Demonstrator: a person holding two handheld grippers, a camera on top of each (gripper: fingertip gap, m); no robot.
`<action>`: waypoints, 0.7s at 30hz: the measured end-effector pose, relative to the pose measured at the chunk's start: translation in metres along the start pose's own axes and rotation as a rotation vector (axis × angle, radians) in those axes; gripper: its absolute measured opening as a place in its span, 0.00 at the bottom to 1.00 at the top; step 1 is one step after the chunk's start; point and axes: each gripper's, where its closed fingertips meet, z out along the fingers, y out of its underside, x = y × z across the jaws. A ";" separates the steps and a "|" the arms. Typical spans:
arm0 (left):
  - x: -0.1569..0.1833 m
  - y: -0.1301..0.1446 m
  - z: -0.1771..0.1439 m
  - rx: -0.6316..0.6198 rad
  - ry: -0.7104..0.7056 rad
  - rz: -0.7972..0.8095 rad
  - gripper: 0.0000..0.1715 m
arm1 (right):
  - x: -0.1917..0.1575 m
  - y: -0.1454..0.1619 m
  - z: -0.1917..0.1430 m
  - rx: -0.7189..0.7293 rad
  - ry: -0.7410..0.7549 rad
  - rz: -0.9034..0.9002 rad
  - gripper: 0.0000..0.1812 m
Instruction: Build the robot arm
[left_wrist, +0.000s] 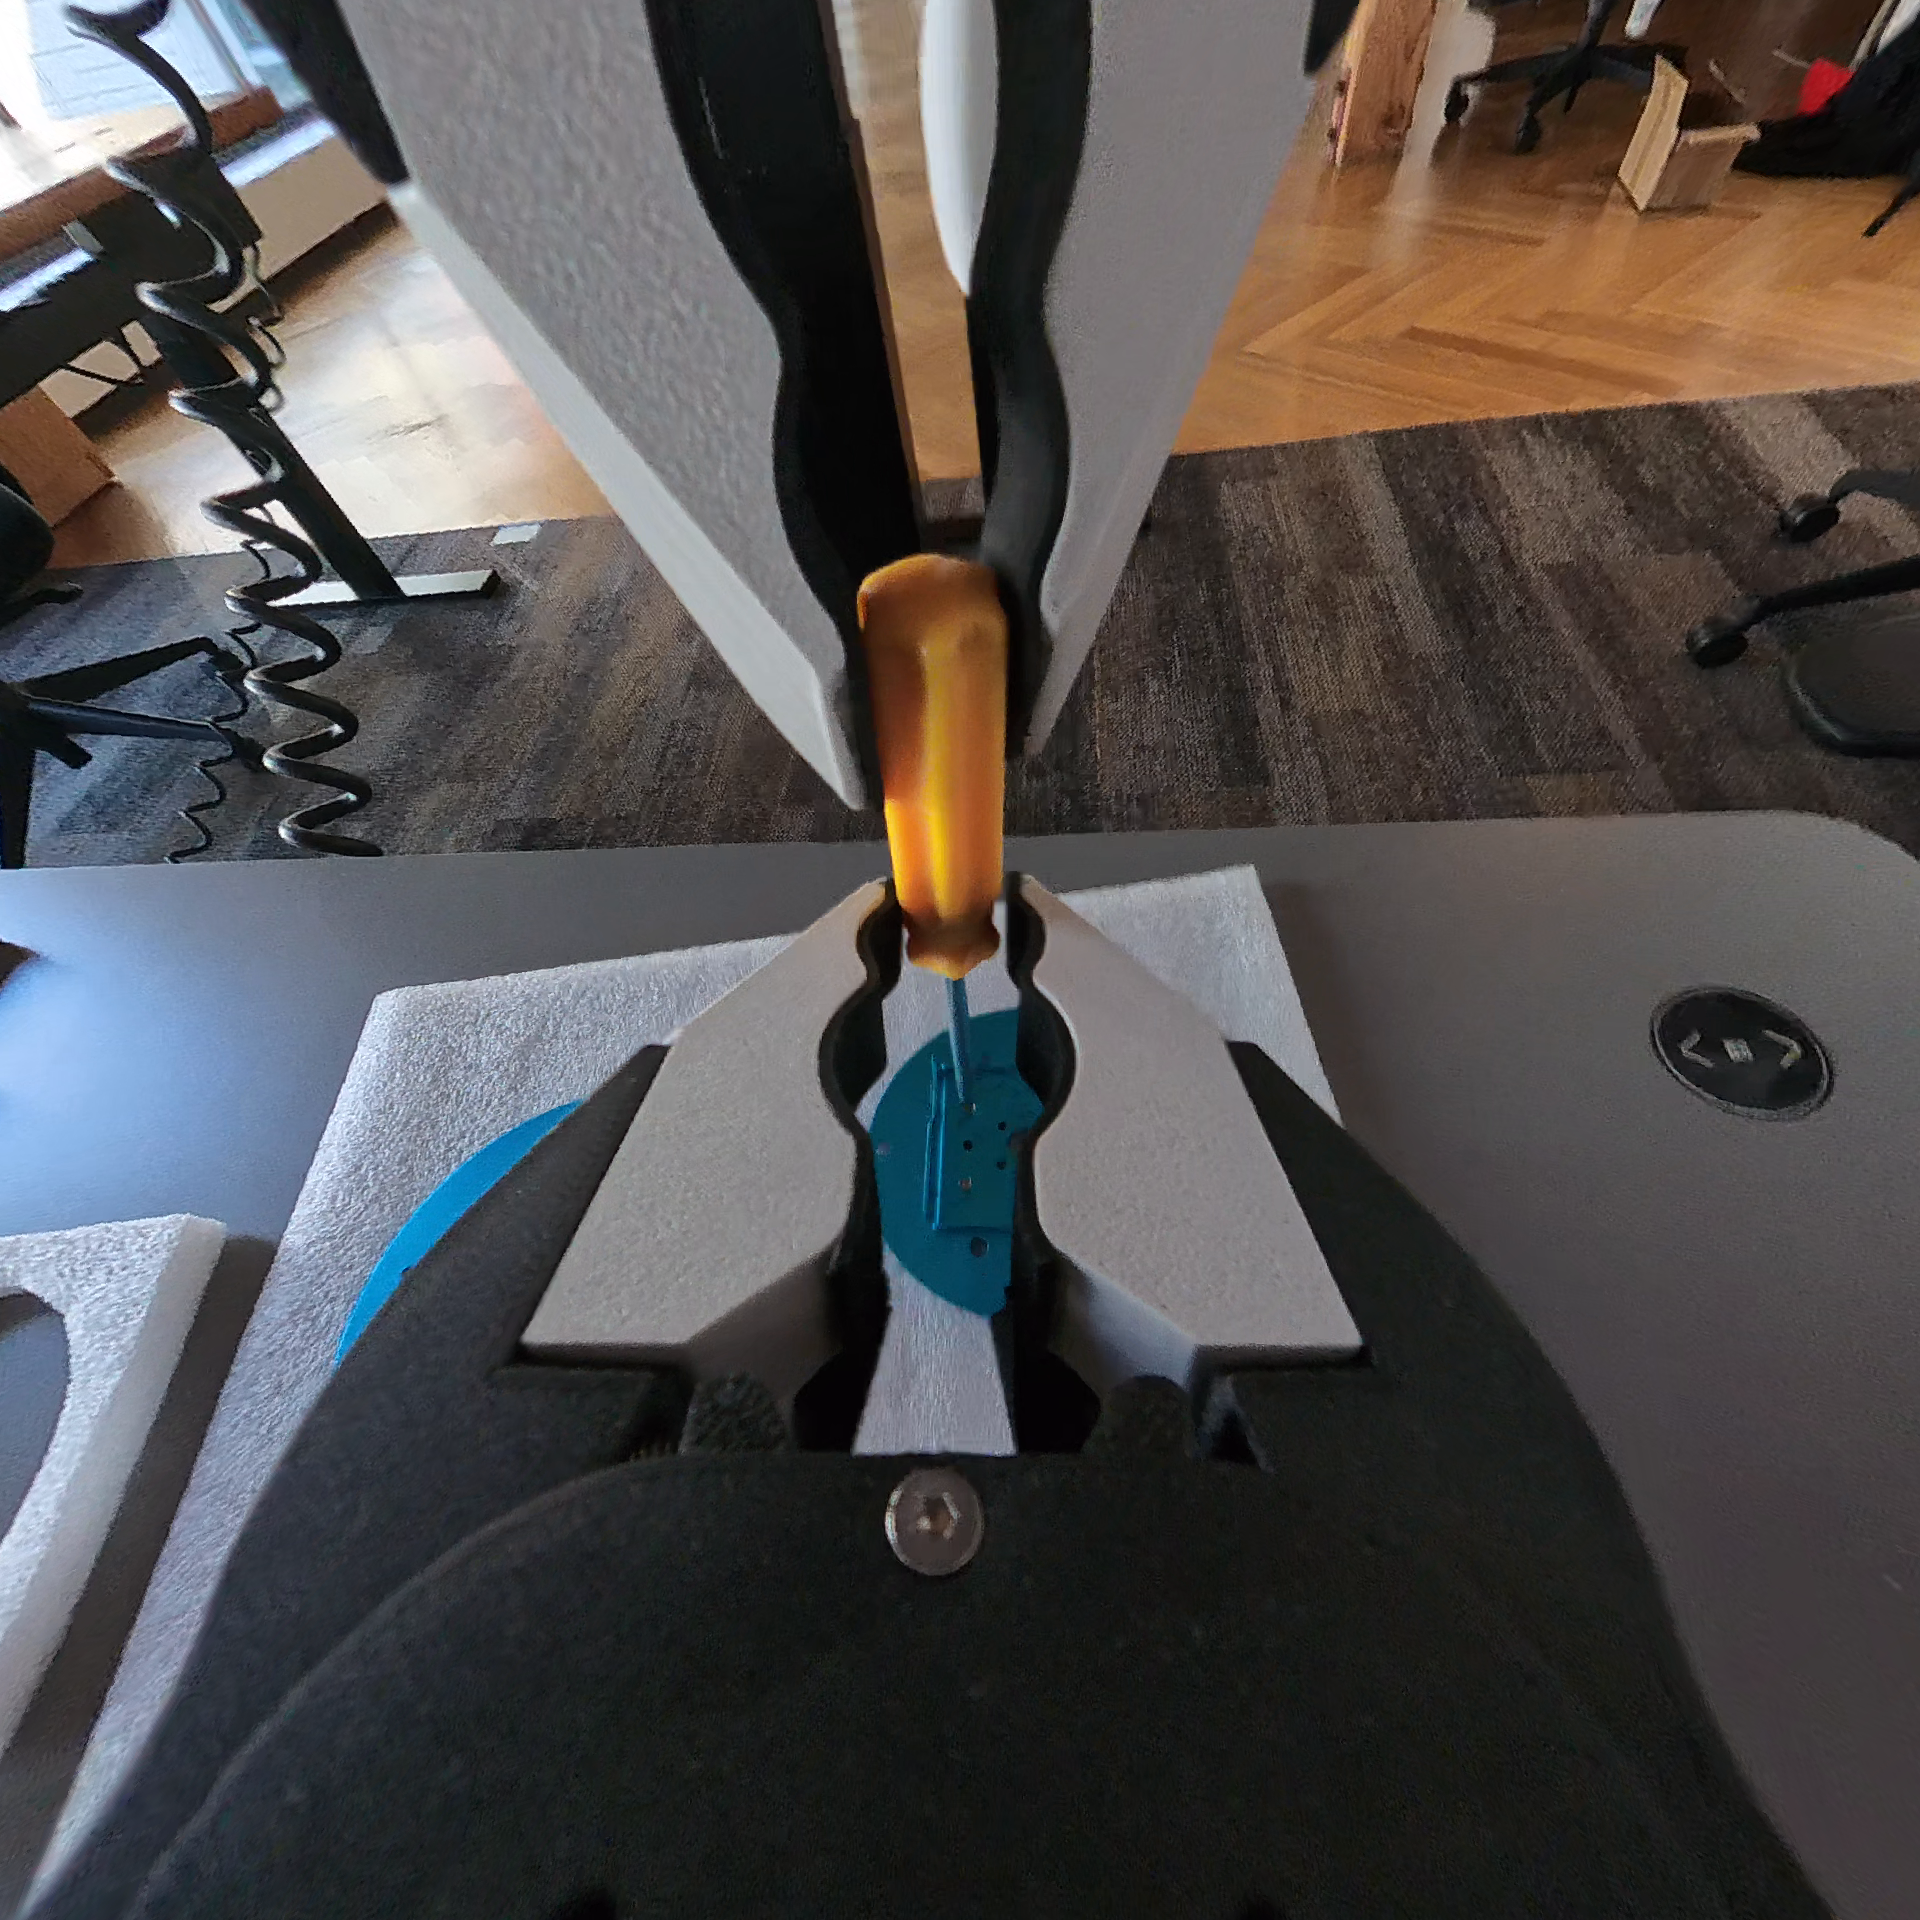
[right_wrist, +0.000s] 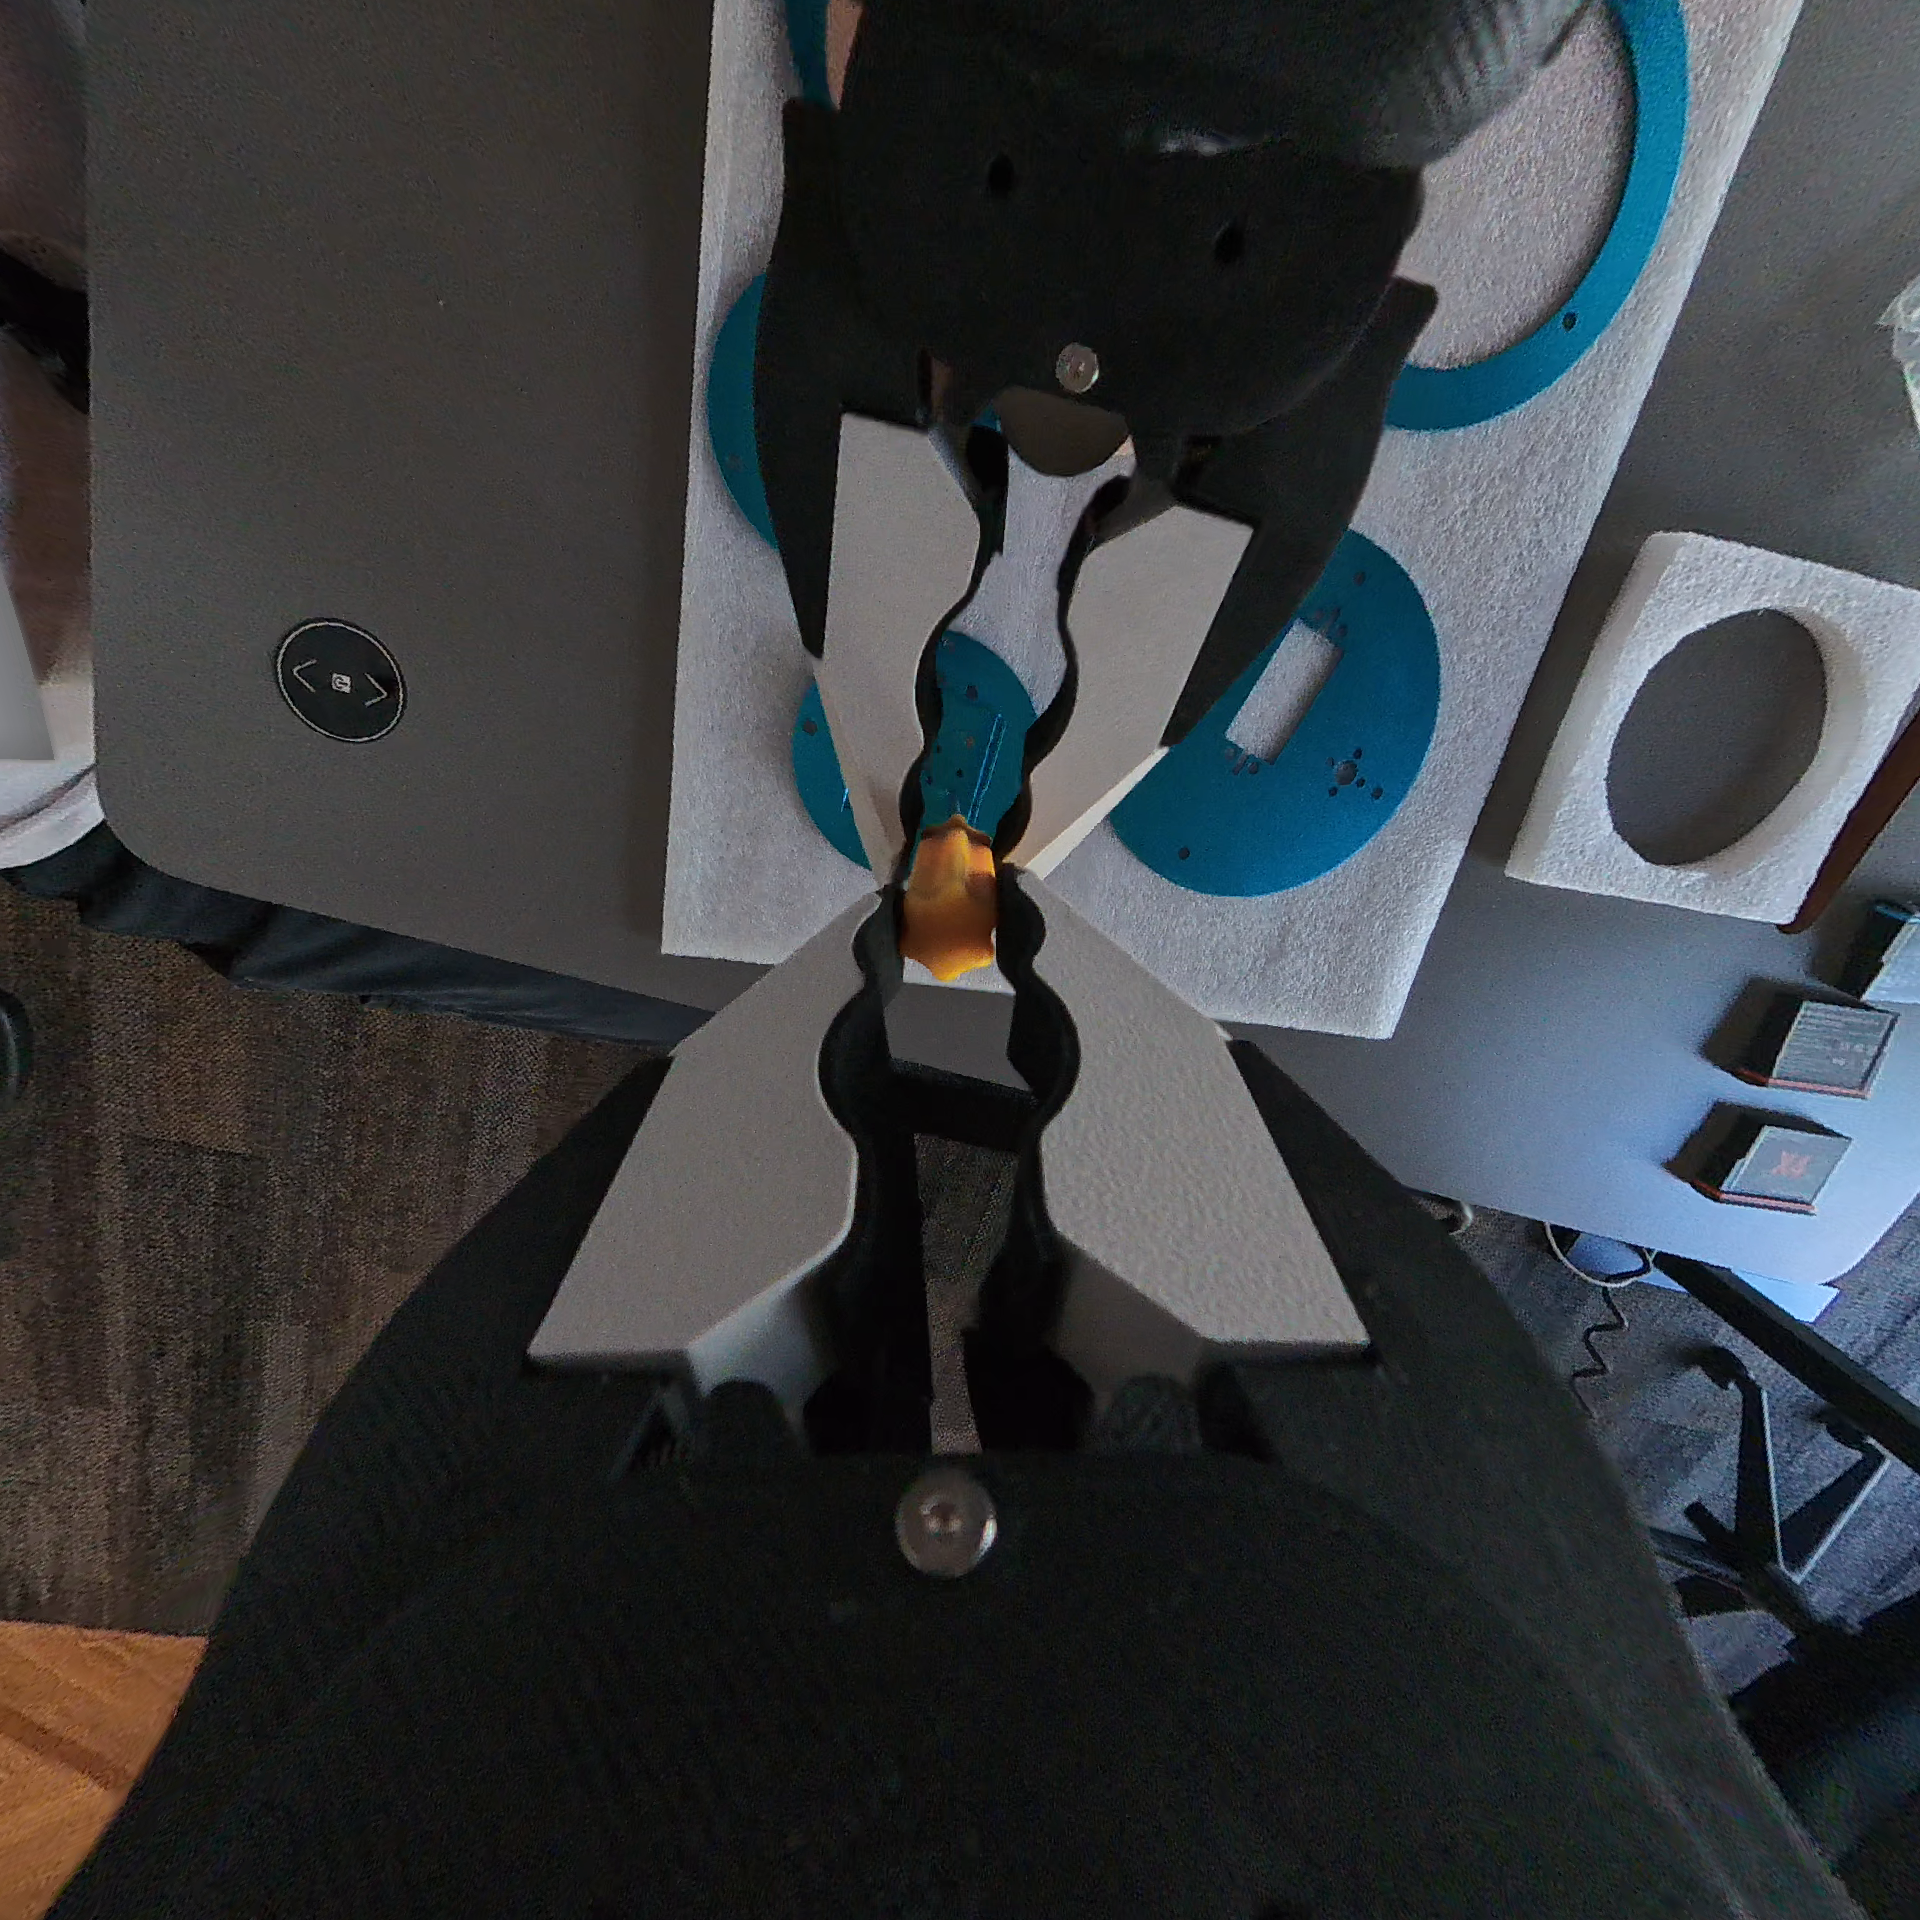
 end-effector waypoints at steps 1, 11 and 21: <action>0.002 0.003 -0.004 -0.024 0.019 0.004 0.17 | 0.000 -0.001 0.000 -0.002 0.001 -0.009 0.10; 0.016 0.058 0.005 -0.284 0.044 0.011 0.28 | 0.001 -0.004 0.001 -0.004 -0.019 -0.002 0.09; 0.015 0.072 0.012 -0.354 0.030 -0.045 0.26 | 0.002 -0.005 0.002 -0.022 -0.021 -0.004 0.09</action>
